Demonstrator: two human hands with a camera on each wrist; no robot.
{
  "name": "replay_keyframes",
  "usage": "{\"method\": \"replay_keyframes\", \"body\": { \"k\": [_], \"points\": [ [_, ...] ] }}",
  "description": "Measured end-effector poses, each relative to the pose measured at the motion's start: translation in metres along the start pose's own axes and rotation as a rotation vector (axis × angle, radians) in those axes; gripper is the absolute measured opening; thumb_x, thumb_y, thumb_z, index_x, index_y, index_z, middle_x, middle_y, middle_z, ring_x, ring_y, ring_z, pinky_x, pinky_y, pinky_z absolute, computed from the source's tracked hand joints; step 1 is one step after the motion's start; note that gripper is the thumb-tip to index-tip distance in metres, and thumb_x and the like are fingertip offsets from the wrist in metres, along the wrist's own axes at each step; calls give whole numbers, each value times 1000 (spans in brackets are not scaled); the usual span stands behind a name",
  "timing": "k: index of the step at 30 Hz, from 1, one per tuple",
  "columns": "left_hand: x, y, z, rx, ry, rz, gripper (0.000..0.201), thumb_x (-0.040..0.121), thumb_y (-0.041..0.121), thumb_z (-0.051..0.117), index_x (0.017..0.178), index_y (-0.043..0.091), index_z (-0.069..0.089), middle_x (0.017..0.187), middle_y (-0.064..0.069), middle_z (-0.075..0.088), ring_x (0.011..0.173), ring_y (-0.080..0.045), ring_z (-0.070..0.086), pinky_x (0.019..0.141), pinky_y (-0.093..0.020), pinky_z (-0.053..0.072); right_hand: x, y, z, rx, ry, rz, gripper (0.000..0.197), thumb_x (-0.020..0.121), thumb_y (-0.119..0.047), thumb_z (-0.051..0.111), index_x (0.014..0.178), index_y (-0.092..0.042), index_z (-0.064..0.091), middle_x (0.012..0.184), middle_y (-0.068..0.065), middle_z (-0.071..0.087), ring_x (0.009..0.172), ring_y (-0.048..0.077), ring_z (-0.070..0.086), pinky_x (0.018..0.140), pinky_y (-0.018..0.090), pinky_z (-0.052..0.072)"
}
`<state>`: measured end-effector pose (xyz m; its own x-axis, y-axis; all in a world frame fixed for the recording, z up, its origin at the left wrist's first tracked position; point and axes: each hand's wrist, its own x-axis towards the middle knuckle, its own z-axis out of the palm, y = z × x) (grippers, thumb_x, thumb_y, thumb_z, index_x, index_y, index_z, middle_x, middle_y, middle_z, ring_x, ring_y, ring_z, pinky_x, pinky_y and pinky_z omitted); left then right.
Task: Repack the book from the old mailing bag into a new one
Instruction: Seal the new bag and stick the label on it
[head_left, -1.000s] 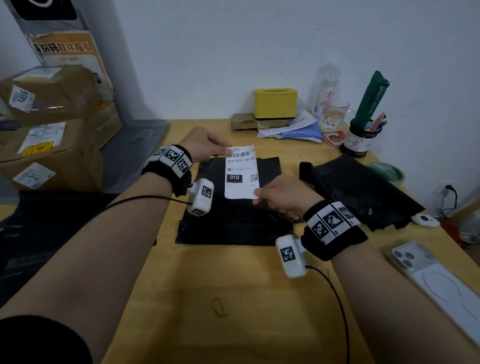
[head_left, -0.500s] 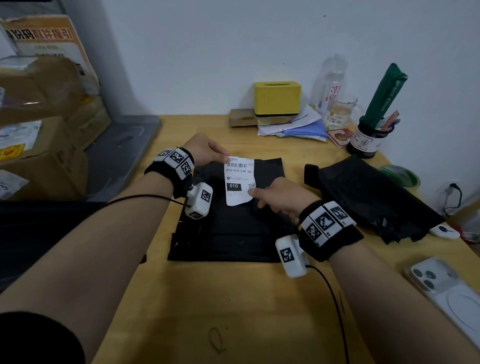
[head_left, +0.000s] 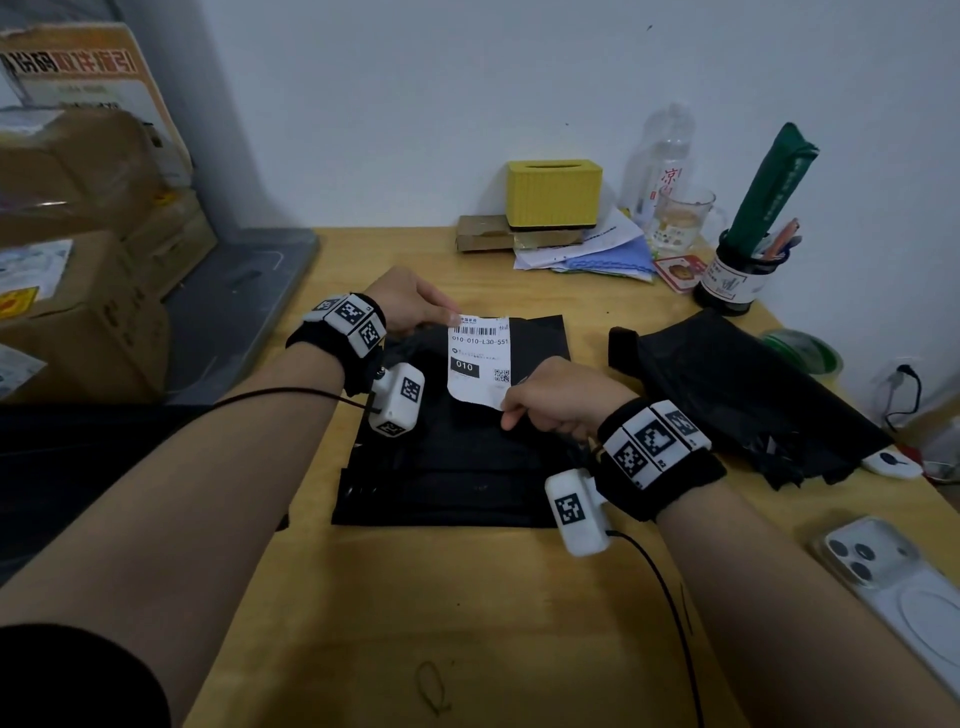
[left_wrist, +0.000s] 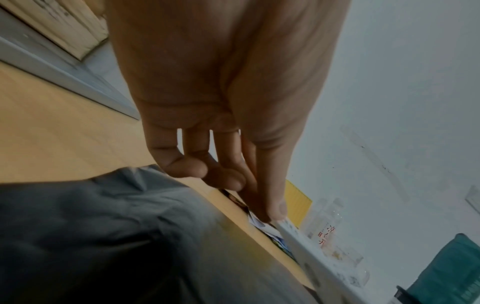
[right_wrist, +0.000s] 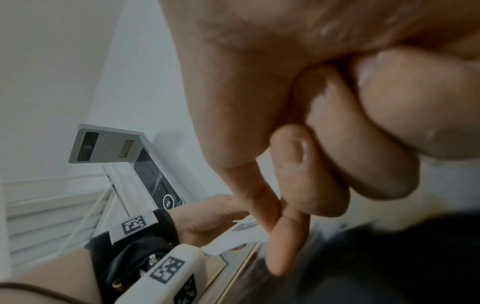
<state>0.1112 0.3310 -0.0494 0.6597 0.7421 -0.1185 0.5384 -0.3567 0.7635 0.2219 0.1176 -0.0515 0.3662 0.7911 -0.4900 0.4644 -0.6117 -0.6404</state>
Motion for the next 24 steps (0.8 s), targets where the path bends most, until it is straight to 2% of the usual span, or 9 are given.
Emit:
{"method": "replay_keyframes", "body": {
  "k": [3,5,7,10,12,18,21,24],
  "points": [
    [-2,-4,3,14,-10,-13,20,79,22,83,97,14,80,59,5,66,43,-3,45,41,-14,37,0,-1,2,-29,-35,9,28,95,-28,57,83,-14,79,47,-2,35,39,14,24,41,19,23],
    [-3,-9,4,9,-6,-23,21,79,20,83,98,12,79,53,6,62,35,1,44,38,-11,35,0,-2,2,-45,-38,20,28,94,-28,57,82,-16,78,47,-2,36,38,14,25,41,19,23],
    [-3,-13,7,21,1,-32,23,78,21,83,99,13,79,51,7,60,37,2,45,37,-10,35,2,-1,2,-52,-39,25,27,93,-28,57,80,-16,78,47,-2,36,38,14,25,41,19,23],
    [-4,-14,8,13,6,-28,24,78,19,83,101,11,78,43,16,59,48,-3,48,38,-9,36,4,-1,2,-47,-45,30,26,92,-27,58,80,-15,78,47,-2,36,38,14,24,42,20,22],
    [-3,-14,9,6,-2,-25,24,79,18,82,101,11,77,43,19,59,53,-5,48,38,-7,35,5,-1,2,-47,-52,32,26,92,-26,58,79,-15,78,46,-2,35,39,14,24,42,20,22],
    [0,-14,10,28,-14,-44,20,77,23,84,95,17,78,45,19,60,50,-4,47,40,-11,36,9,0,1,-46,-70,42,25,91,-28,62,75,-17,78,48,-1,33,40,14,23,41,18,21],
    [2,-14,10,51,-11,-47,18,74,24,86,90,20,79,51,17,64,53,-4,49,48,-14,40,11,0,1,-64,-73,44,26,91,-28,62,73,-17,78,47,-2,33,40,14,24,41,18,22],
    [3,-13,13,101,0,-41,17,72,27,87,85,22,79,68,10,69,60,-6,53,59,-19,45,14,0,2,-79,-68,40,26,89,-28,63,71,-17,77,45,-2,33,39,14,24,41,17,21]
  ]
}}
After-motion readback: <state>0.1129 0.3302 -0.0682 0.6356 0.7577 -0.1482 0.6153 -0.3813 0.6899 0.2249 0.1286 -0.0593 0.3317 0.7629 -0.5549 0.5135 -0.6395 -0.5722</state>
